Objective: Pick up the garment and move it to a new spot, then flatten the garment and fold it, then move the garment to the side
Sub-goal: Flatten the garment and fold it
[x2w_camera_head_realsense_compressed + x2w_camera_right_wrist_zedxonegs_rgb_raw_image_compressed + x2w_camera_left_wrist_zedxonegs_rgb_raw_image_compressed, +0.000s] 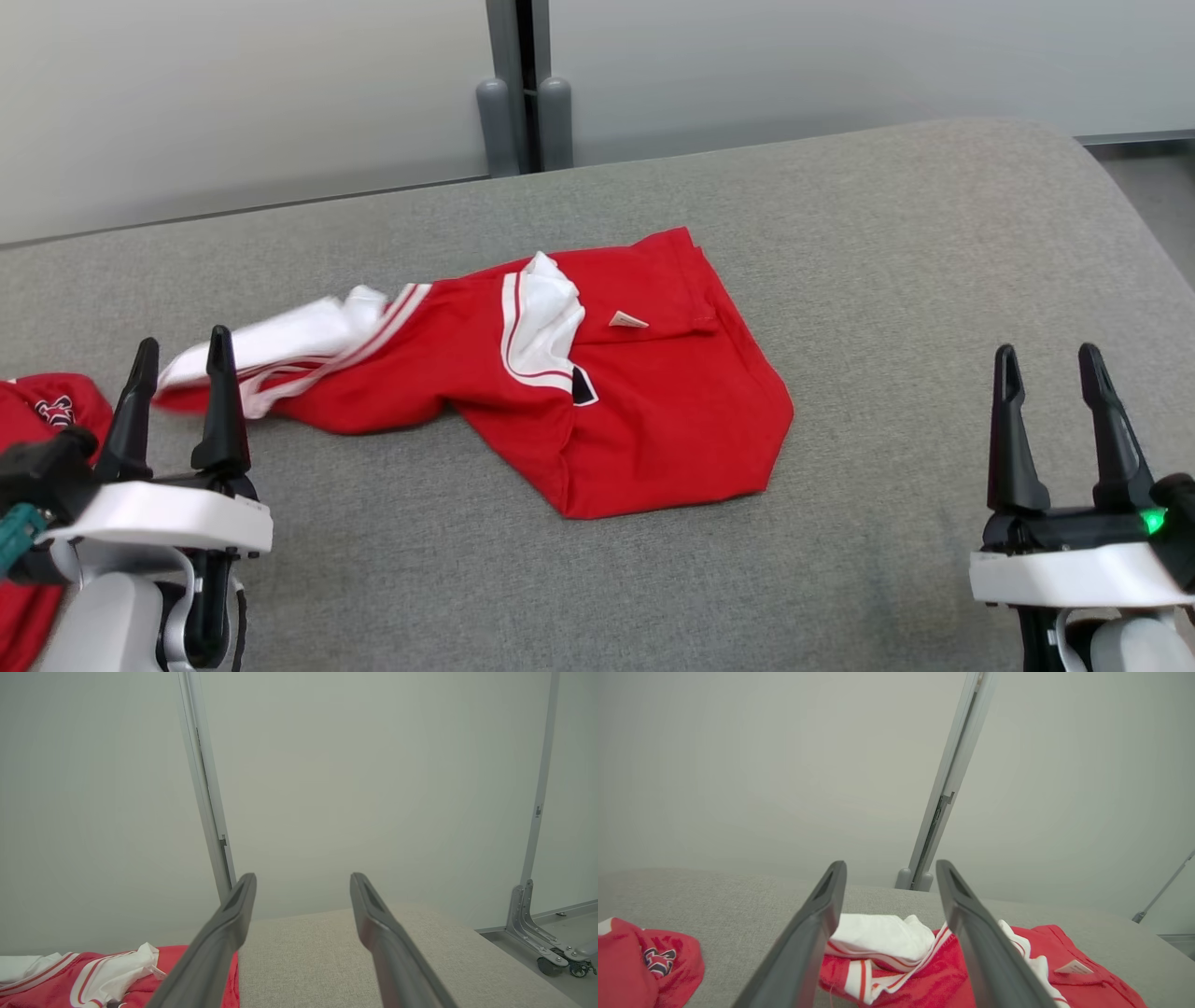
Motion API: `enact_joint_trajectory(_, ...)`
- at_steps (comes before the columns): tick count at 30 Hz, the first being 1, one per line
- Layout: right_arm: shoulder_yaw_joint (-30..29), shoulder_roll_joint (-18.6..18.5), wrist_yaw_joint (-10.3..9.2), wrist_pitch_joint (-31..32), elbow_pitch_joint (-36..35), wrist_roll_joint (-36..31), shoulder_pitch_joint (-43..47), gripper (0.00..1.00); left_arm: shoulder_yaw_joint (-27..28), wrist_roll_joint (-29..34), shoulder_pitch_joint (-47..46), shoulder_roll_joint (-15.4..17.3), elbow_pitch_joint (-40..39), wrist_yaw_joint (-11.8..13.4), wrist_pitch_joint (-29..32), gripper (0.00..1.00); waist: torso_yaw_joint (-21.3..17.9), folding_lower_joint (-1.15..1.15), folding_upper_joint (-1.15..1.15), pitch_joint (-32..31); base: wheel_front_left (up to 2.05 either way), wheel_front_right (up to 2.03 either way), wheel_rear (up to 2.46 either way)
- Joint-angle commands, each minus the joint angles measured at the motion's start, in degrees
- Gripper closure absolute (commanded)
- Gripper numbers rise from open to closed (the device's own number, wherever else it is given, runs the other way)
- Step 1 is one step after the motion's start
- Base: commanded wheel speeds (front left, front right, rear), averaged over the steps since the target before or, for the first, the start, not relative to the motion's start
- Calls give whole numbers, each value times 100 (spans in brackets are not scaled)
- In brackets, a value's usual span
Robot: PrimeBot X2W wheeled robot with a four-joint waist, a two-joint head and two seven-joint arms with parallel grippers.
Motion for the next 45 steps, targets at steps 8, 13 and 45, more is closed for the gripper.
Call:
enact_joint_trajectory(8,63,-15,-1,-6,107,-56,310,0,772,1596,820,-767,-907,133,-8,0,-180,0,0,-199,0,0,0)
enact_joint_trajectory(13,172,-14,0,-6,176,-19,352,0,531,2143,1057,-1044,-957,-165,-8,0,-190,0,0,-266,0,0,0)
enact_joint_trajectory(45,680,-14,0,-7,380,106,-88,0,-2046,2609,-1437,-1204,3100,-156,485,100,-420,0,0,507,0,0,0)
